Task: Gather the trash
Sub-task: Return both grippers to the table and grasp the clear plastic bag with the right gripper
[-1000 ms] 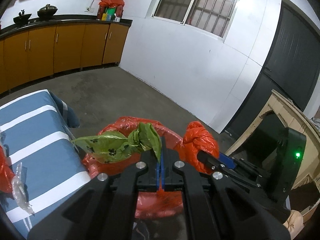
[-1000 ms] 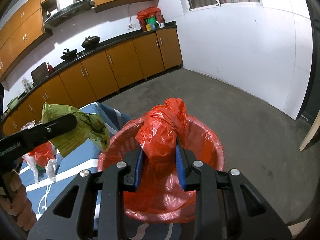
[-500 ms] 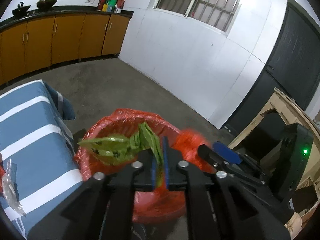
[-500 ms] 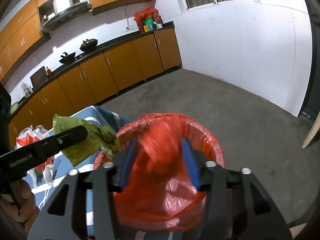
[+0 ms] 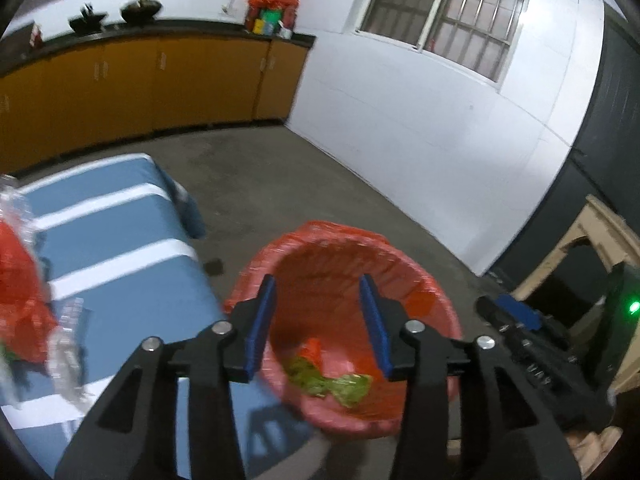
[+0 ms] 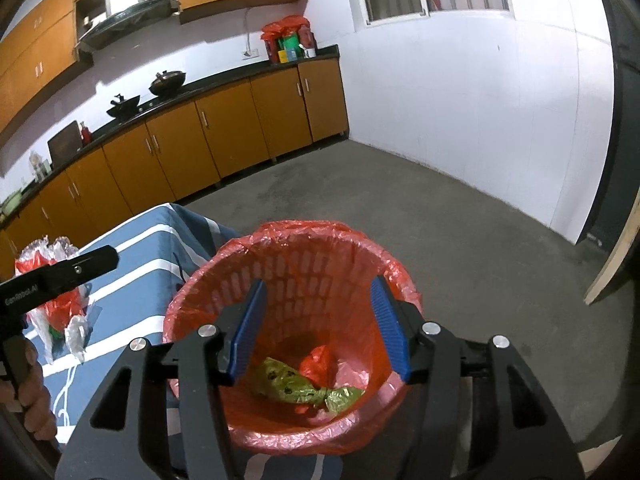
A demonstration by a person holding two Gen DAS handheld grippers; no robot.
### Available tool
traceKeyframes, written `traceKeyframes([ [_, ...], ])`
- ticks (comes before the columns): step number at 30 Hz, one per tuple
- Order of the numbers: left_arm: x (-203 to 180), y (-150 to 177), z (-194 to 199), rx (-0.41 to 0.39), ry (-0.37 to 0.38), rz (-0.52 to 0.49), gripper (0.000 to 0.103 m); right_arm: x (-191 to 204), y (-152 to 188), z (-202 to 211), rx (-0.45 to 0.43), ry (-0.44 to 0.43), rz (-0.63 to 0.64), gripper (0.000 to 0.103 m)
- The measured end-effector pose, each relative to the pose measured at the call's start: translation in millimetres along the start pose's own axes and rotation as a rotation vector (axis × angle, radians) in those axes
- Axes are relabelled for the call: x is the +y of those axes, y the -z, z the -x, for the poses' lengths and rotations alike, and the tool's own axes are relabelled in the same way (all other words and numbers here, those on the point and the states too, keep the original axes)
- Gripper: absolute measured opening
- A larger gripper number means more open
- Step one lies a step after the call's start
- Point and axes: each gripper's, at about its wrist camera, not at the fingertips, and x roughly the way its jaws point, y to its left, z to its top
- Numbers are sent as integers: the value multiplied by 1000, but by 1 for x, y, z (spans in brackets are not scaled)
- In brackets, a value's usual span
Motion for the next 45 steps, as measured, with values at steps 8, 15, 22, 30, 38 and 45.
traceKeyframes([
  [8, 38, 20, 53, -115, -229, -9, 63, 49, -7, 0, -25, -70, 89, 55],
  [15, 94, 44, 109, -201, -490, 61, 77, 119, -5, -9, -14, -201, 171, 55],
  [22, 160, 74, 156, -226, -684, 165, 78, 204, 11, -24, 16, -319, 263, 55],
  [30, 212, 103, 200, -241, -778, 293, 78, 286, 45, -54, 124, -394, 347, 54],
  [38, 234, 116, 212, -235, -792, 343, 79, 315, 69, -84, 212, -370, 391, 51],
  [45, 239, 115, 206, -236, -774, 348, 79, 320, 79, -105, 285, -337, 407, 45],
])
